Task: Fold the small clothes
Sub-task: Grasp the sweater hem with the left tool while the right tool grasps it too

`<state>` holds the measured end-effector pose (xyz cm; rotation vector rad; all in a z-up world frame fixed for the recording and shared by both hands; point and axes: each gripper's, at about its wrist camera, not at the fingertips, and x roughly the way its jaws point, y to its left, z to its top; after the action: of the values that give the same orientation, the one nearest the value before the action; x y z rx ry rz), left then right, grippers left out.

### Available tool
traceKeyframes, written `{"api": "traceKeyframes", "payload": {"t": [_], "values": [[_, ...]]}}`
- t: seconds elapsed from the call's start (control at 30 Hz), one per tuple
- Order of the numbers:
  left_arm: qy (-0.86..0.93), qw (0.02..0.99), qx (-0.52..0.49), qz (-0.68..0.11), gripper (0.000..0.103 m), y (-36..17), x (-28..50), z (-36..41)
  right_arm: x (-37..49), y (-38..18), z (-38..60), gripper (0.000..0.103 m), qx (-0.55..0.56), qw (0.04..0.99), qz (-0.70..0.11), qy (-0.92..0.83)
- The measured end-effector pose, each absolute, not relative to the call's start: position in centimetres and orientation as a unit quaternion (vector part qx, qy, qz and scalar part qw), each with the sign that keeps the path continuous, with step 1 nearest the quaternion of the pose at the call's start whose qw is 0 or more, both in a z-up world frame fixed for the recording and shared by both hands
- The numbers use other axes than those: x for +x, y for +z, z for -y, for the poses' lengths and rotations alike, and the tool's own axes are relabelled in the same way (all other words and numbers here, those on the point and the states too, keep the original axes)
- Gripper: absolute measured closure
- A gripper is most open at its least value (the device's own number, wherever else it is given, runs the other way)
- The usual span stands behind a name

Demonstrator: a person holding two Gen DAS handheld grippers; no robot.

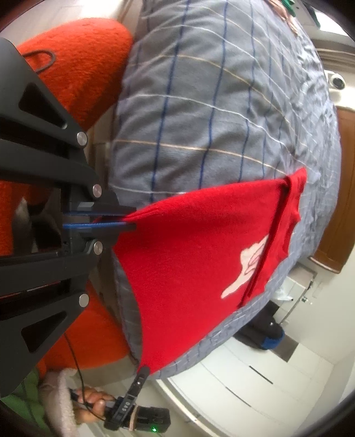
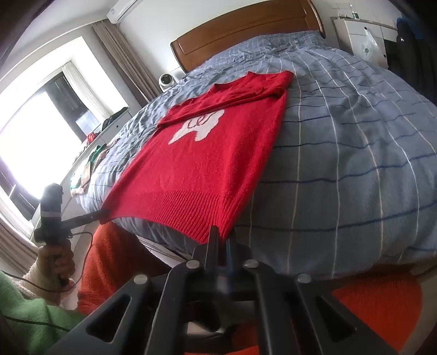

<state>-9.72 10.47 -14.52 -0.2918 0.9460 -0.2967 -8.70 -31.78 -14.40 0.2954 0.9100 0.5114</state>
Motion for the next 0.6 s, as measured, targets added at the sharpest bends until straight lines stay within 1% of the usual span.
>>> {"api": "traceKeyframes", "payload": {"t": [0.1,0.23,0.4,0.6], "values": [[-0.143,0.865,-0.158,-0.454,0.102,-14.4,-9.5,-10.9,-9.4,-14.4,32.0,0.099,0.157,0.854,-0.433,0.244],[-0.156,0.868,-0.184,-0.434,0.102,-12.6,-7.7,-11.9,-9.0,-13.6,32.3,0.099,0.185,0.852,-0.418,0.255],[-0.160,0.888,-0.148,-0.406,0.102,-10.4,-3.7,-11.2,-5.2,-11.9,31.7,0.099,0.189,0.857,-0.386,0.285],[-0.163,0.901,-0.137,-0.378,0.102,-8.7,-1.4,-10.8,-2.4,-9.2,31.6,0.099,0.170,0.881,-0.335,0.287]]}}
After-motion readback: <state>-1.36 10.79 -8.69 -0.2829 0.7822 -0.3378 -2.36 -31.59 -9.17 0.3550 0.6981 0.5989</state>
